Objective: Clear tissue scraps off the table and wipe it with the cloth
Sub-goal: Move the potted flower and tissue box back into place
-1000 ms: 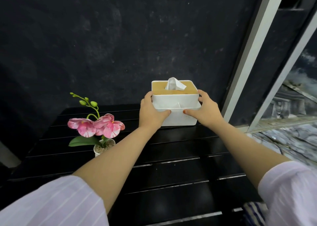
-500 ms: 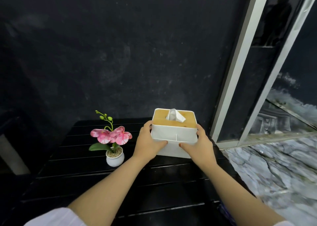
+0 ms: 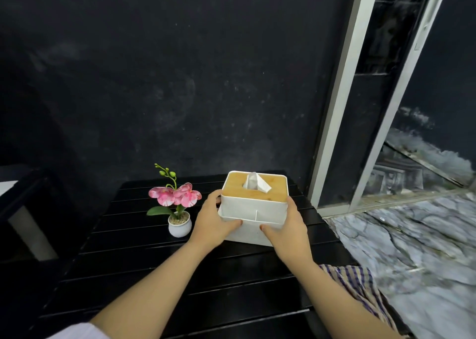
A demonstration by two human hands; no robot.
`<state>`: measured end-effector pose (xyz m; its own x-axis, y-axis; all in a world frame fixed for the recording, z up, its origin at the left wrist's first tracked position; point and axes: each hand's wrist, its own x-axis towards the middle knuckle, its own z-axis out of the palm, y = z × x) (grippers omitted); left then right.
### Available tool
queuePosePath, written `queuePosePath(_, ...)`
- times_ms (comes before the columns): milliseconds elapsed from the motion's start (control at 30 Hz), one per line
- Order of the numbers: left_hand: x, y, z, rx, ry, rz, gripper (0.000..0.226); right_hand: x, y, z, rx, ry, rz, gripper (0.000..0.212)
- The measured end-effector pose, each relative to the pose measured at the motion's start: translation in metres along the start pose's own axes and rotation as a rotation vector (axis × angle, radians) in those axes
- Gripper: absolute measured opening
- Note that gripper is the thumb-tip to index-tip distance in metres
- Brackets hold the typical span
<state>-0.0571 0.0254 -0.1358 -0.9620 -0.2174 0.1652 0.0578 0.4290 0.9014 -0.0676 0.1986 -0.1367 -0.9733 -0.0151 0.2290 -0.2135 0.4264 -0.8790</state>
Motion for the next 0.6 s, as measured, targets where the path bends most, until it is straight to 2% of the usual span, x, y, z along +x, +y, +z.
queuePosePath(200,-0.002,0.007,-0.001,0.014,0.019,0.002,0.08,-0.001,-0.009,-0.009,-0.019,-0.06,-0.016,0.062)
queuePosePath(467,0.0,0.004,-0.001,0.044,0.02,-0.068,0.107,-0.006,-0.022,-0.03,-0.092,-0.162,0.013,0.077)
queuePosePath(600,0.0,0.001,-0.001,0.043,0.009,-0.072,0.107,-0.003,-0.014,-0.029,-0.097,-0.205,0.022,0.081)
